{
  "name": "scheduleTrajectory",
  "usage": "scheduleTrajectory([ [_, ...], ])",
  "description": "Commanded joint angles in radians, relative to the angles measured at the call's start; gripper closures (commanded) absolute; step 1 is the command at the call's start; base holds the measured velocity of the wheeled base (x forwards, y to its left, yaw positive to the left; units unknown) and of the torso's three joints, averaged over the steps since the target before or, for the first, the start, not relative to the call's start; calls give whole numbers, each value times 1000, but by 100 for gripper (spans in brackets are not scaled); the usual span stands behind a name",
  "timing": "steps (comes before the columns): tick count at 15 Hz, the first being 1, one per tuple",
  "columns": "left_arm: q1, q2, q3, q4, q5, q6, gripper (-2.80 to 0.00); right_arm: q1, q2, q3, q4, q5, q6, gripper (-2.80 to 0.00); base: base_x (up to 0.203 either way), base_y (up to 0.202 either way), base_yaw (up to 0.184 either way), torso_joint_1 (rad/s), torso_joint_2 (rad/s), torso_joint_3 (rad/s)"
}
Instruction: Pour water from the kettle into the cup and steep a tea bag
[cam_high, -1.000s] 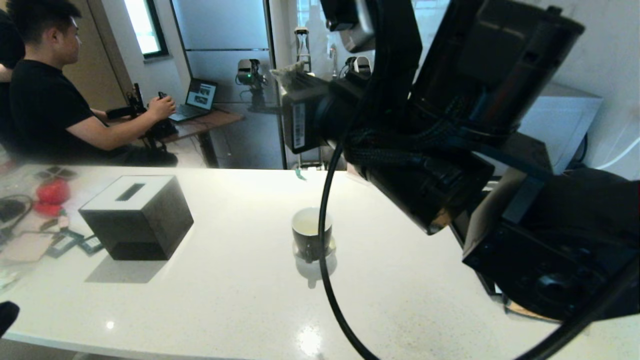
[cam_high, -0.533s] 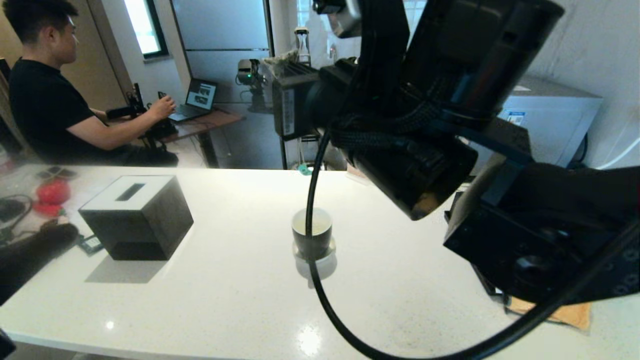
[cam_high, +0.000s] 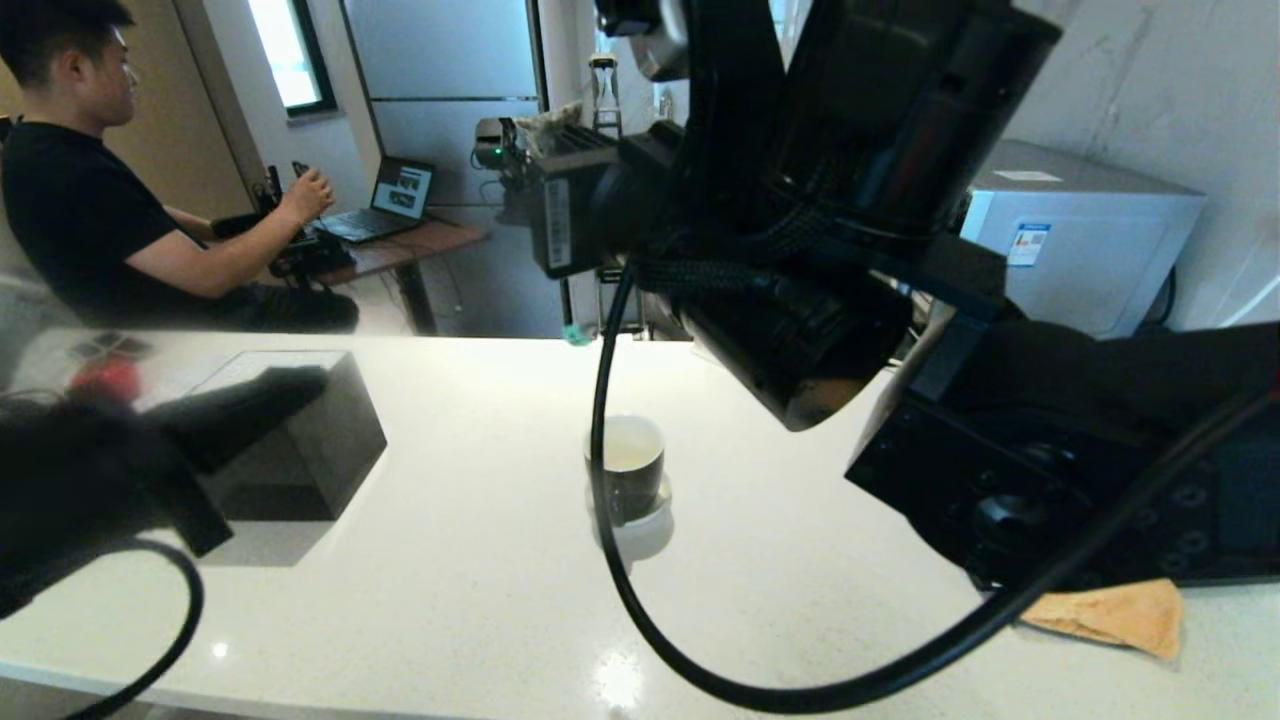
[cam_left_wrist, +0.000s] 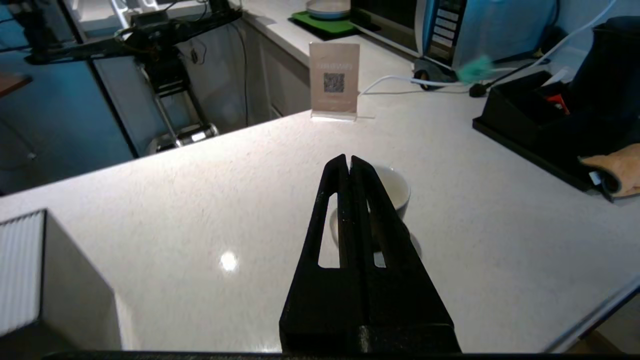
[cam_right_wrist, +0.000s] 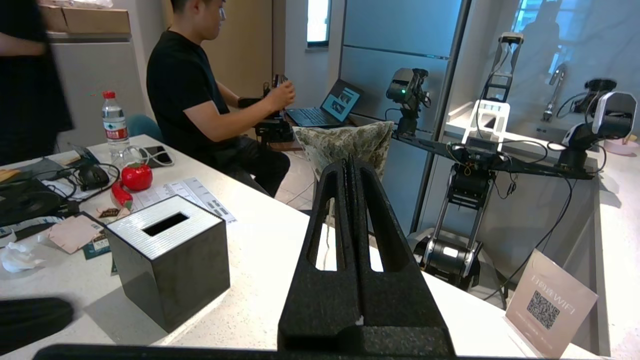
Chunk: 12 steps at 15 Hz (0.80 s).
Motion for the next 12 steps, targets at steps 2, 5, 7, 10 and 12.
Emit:
scheduleTrajectory([
  [2, -31, 241, -51, -163, -3, -5, 0, 1, 7, -6, -5, -2, -1, 0, 0, 0, 0, 0, 0, 0],
  [5, -86, 327, -103, -227, -4, -16, 0, 1, 9, -6, -6, -2, -1, 0, 0, 0, 0, 0, 0, 0],
  [7, -99, 358, -114, -256, -2, -16, -280, -1, 10, -6, -6, -2, 0, 0, 0, 0, 0, 0, 0, 0],
  [10, -112, 394, -117, -313, -2, -17, -280, -3, 15, -6, -8, -2, 0, 0, 0, 0, 0, 0, 0, 0],
  [12, -127, 410, -128, -327, -1, -20, -280, -3, 15, -6, -9, -2, 2, 0, 0, 0, 0, 0, 0, 0],
])
